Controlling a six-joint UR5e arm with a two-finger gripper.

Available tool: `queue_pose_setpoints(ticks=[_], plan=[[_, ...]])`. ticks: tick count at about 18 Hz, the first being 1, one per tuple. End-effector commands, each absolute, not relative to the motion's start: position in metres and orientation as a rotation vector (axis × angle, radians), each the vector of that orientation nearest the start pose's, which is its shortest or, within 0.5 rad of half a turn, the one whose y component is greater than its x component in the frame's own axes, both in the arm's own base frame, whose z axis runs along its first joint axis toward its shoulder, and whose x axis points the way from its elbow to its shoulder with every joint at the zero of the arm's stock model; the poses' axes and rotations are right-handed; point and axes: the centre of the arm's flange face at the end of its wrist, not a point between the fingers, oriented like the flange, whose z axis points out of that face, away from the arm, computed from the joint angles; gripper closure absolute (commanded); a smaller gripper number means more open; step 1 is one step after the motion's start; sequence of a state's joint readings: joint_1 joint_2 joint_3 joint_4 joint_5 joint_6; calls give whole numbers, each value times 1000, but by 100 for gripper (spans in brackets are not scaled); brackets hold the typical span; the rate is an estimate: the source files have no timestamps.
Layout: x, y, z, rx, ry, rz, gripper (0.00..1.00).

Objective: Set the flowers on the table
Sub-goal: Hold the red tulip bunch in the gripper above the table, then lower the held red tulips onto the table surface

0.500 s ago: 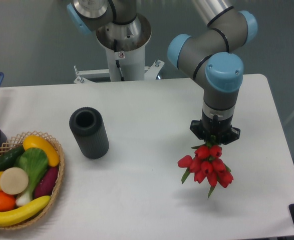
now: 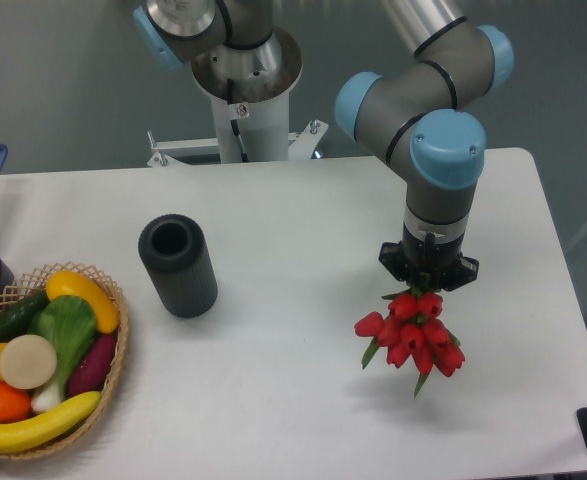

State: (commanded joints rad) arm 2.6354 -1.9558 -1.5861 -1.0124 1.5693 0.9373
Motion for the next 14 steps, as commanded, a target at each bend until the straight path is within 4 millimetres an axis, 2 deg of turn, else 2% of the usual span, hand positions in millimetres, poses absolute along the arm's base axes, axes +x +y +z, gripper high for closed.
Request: queue_pose_setpoints(ticks=[3, 6, 11, 14], plan=[[-492, 425, 321, -3040, -194, 206, 98], [-498, 431, 314, -3039, -188, 191, 98], [-497, 453, 283, -3067, -148, 140, 98], [-500, 459, 277, -3063, -140, 132, 98]])
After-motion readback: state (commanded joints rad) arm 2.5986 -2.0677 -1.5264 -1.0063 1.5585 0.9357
